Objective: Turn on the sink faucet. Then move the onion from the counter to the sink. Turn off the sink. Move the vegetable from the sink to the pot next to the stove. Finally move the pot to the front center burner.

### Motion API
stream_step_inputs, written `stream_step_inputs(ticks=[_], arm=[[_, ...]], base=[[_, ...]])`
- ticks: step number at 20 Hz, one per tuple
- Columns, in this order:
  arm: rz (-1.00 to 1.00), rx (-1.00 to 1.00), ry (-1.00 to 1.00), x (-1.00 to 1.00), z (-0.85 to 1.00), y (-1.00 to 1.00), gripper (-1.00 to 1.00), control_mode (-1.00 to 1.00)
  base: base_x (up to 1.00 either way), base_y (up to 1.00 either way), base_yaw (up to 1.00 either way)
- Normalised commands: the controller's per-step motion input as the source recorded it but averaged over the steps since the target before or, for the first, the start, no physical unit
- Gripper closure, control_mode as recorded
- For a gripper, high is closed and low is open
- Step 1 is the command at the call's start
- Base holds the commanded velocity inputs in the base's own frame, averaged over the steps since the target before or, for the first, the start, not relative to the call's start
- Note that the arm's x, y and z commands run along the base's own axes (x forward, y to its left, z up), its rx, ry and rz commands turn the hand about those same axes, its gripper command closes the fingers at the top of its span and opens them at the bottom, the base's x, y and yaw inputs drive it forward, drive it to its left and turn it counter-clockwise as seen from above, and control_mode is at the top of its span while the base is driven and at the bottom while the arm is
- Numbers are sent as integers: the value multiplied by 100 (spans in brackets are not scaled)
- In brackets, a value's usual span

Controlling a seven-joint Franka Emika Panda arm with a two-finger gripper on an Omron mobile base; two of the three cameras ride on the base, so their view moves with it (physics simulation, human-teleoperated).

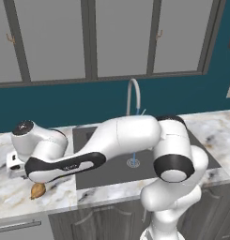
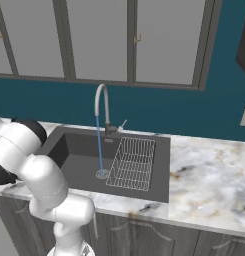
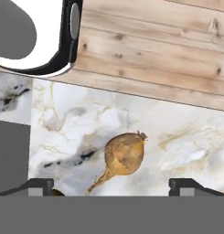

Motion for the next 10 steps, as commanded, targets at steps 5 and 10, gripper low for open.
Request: stream_step_inputs(ticks=[5, 10], arm=[[-2, 0, 0, 3, -27, 0, -100, -100], [0, 0, 0, 10, -25, 0, -100, -100]], base=[[0, 0, 0], [0, 0, 0]])
